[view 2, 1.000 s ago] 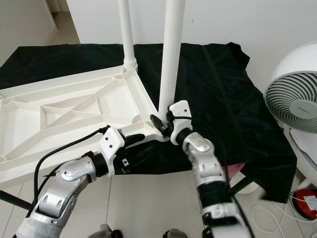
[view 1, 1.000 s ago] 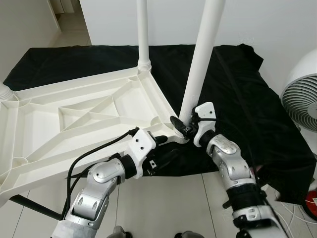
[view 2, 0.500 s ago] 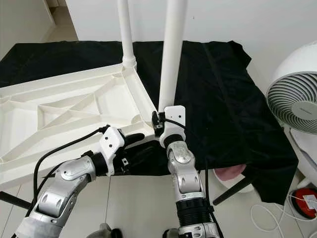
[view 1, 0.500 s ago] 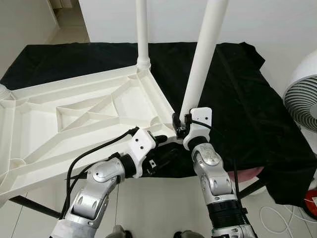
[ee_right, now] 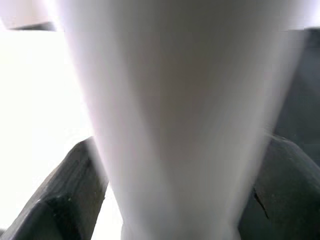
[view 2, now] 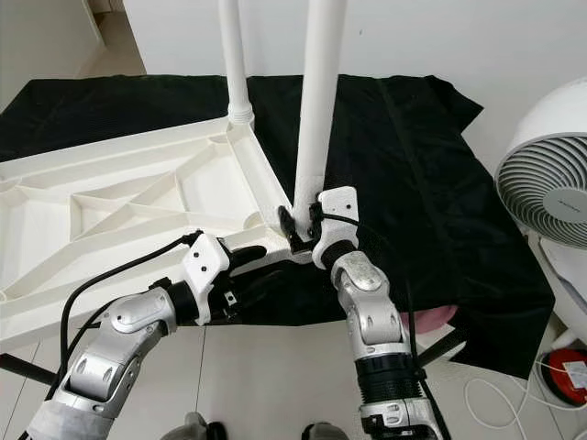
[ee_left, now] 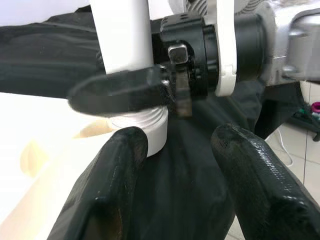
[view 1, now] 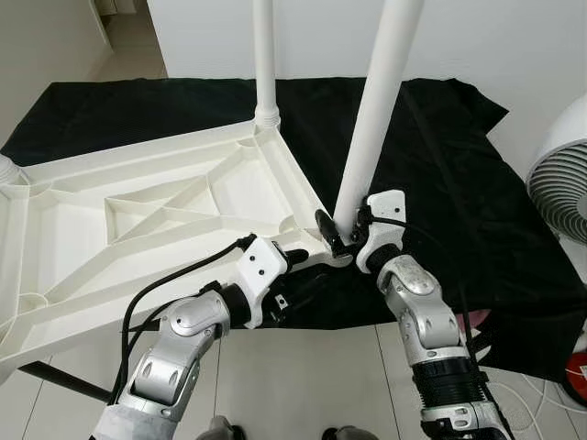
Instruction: Building children table
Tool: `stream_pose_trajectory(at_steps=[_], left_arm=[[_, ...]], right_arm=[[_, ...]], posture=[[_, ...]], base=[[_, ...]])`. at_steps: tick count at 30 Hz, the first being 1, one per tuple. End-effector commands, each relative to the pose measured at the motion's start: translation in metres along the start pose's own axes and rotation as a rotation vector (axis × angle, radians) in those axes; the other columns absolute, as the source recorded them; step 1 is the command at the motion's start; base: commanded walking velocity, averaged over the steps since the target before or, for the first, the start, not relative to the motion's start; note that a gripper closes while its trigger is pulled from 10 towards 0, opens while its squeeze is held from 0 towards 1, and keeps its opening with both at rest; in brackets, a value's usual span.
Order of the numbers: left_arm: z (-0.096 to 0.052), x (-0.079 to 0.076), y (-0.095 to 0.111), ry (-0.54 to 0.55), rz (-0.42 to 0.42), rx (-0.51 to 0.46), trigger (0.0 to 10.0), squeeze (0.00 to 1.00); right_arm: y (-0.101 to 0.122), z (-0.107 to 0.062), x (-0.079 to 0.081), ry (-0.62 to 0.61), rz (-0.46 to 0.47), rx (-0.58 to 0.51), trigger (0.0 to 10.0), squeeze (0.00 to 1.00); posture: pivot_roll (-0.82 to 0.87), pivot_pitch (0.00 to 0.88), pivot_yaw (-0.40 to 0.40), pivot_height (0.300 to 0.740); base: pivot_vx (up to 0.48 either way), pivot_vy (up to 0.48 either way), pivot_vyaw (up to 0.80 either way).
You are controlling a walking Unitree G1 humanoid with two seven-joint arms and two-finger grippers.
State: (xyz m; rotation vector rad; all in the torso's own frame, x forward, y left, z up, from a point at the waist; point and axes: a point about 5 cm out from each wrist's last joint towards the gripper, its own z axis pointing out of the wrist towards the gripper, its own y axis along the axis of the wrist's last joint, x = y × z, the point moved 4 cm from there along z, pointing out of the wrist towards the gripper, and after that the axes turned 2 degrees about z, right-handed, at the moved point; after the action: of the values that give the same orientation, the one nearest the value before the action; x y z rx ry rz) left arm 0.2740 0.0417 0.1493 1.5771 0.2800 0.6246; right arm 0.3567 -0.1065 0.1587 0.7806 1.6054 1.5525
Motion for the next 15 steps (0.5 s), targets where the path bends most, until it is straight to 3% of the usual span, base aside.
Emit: stream_pose_trajectory(at_steps=[1, 3, 6, 15], left_arm=[[-0.001, 0.003, -0.002, 0.037, -0.002, 0.015, 10.0, 0.0], [-0.001, 0.003, -0.002, 0.037, -0.002, 0.015, 10.0, 0.0], [0.0, 0.002, 0.0, 0.03, -0.002, 0.008, 10.0, 0.0], [-0.001, -0.001, -0.001, 0.023, -0.006, 0.013, 10.0, 0.0]], right_arm=[[0.0, 0.001, 0.005, 0.14, -0.031, -0.006, 10.0, 0.0], [0.0, 0.001, 0.005, 0.14, -0.031, -0.006, 10.0, 0.0], [0.001, 0.006, 0.005, 0.265, -0.071, 0.004, 10.0, 0.0], [-0.005, 0.012, 0.01, 0.377, -0.117, 0.044, 10.0, 0.0]], posture=[[-0.07, 0.068, 0.038, 0.74], [-0.07, 0.068, 0.038, 0.74], [-0.07, 0.067, 0.041, 0.74], [-0.06, 0.071, 0.046, 0.74]], base=[[0.0, 0.0, 0.0], [0.0, 0.0, 0.0], [0.0, 0.0, 0.0], [0.0, 0.0, 0.0]])
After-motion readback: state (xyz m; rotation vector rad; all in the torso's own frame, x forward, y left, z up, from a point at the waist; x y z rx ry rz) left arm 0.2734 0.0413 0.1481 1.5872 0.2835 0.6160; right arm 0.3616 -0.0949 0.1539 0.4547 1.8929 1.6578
